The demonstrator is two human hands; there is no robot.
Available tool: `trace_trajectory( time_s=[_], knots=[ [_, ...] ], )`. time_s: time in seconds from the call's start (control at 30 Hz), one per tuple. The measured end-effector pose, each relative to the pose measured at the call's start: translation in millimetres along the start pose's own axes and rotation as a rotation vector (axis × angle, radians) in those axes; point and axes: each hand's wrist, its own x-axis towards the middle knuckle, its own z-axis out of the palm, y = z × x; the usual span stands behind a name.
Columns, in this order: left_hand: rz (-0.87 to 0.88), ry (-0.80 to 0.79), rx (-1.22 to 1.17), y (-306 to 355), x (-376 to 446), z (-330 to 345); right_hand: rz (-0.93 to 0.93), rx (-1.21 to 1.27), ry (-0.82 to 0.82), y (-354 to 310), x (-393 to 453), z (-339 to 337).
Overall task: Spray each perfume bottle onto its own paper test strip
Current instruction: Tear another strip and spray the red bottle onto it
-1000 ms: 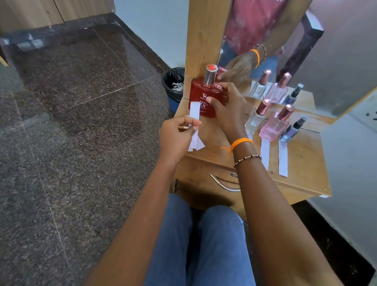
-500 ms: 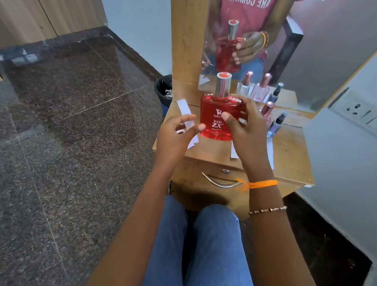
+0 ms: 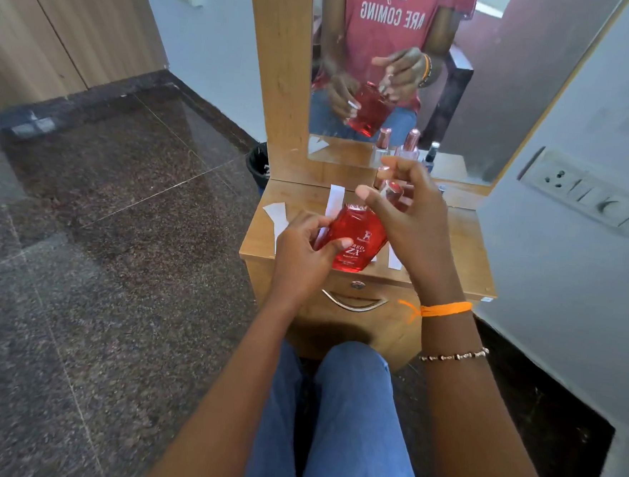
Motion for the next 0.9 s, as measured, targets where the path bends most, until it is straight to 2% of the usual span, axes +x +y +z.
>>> trace_trajectory(
  time_s=[0.2,0.3,0.53,0.63,0.73,0.83,0.9],
  knots=[
    [0.022,0.050,-0.028,0.6,-10.4,10.1,0.084,0.038,0.243,-3.1,1.8,2.0],
    [0.013,0.071,-0.028,0.8,-11.5,11.8,0.157,0.104,0.279,-2.4,0.5,-0.5],
    [-0.004,0.052,-0.037,-0.3,-7.2,5.8,0.140,0.192,0.179,-2.4,2.6,-8.5],
    [-0.070,-0.045,-0.164,0.0,-6.9,2.0,0.111,0.242,0.128,-6.3,2.9,-11.6],
    [-0.098,-0.129,-0.265,-2.0,-11.0,-2.4,0.059,0.221,-0.011,-9.5,6.3,-20.6],
    [-0.101,-0.073,-0.243,-1.9,-11.5,-2.9,0.096,0.246,-0.162,-9.7,7.8,-29.5],
    [-0.095,-0.036,-0.225,0.8,-11.3,-1.5,0.126,0.147,-0.142,-8.0,4.7,-25.7]
  ],
)
